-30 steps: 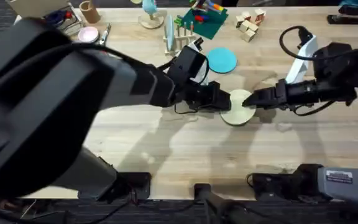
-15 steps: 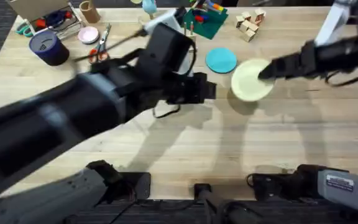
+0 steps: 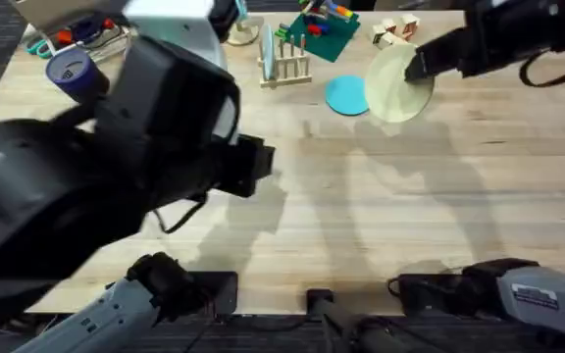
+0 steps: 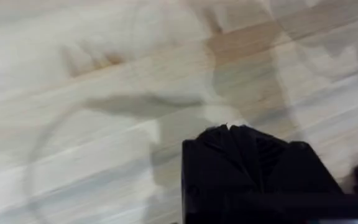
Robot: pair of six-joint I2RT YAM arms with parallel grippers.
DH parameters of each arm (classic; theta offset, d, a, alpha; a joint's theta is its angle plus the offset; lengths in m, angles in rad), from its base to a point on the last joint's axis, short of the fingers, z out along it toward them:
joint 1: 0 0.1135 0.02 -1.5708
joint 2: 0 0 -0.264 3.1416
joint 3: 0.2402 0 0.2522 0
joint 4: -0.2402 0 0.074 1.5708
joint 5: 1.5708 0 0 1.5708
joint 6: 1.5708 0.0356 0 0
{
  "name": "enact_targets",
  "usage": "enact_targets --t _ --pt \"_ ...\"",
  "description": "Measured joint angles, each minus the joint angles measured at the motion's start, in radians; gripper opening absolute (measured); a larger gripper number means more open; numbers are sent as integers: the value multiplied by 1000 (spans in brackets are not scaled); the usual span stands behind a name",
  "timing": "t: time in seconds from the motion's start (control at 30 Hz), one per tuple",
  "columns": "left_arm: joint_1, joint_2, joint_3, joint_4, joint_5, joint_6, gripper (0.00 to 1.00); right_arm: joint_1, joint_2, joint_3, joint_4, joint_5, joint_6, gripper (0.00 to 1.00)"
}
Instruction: Pick up the plates from the table one by one and place each into a slot on the dish rack.
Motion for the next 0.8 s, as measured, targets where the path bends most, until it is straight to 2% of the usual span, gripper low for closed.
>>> enact_targets --t 0.13,0.23,0.47,0.5,0.67,0.7,0.8 --pt "0 -20 73 -76 -93 87 39 77 27 64 -3 64 46 31" --pt "0 -22 116 -91 -158 145 40 119 68 120 -3 93 71 31" --pt "0 -22 135 -93 -271 204 42 172 175 244 -4 130 117 31" --pt "0 -21 135 -93 -277 210 97 176 189 261 -7 131 123 31" --pt "0 -22 135 -95 -302 219 856 198 250 342 -11 141 159 31" --pt "0 -22 135 -95 -303 218 957 205 264 362 -11 144 167 31" --pt "0 -22 135 -95 -305 221 992 227 305 424 -12 159 188 31"
